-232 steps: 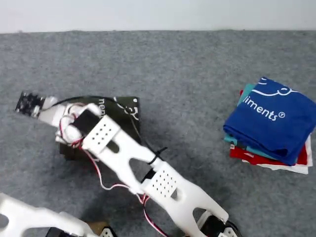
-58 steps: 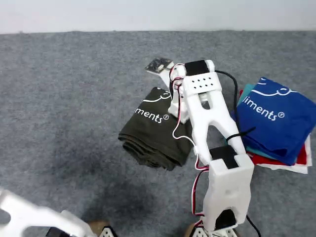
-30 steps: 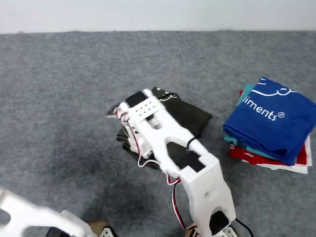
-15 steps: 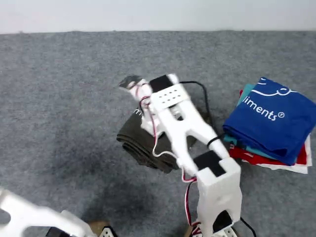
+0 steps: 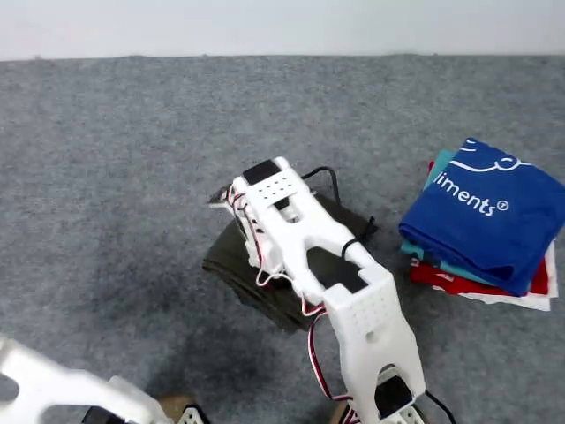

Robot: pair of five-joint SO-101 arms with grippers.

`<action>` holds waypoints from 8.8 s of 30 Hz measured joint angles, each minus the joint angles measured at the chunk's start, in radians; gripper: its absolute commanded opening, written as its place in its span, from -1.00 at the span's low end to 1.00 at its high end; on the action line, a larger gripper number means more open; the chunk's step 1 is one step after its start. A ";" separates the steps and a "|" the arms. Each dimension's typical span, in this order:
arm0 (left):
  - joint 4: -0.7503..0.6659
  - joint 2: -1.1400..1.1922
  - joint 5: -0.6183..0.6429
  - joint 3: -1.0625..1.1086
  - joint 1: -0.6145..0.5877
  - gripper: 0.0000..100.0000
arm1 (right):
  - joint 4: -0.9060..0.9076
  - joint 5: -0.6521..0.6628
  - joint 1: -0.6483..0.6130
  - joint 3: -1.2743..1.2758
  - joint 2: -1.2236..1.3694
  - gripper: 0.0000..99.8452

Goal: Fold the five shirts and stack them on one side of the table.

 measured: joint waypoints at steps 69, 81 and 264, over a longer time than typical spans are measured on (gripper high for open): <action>-0.048 0.000 -0.152 0.049 0.006 -0.97 | -0.575 -1.209 0.210 0.427 -0.270 -0.10; -0.048 0.000 -0.153 0.049 0.118 -0.97 | -0.591 -1.218 0.210 0.407 -0.229 -0.96; -0.074 0.000 -0.153 0.140 0.118 -0.97 | -0.713 0.075 1.083 0.733 -1.002 -0.98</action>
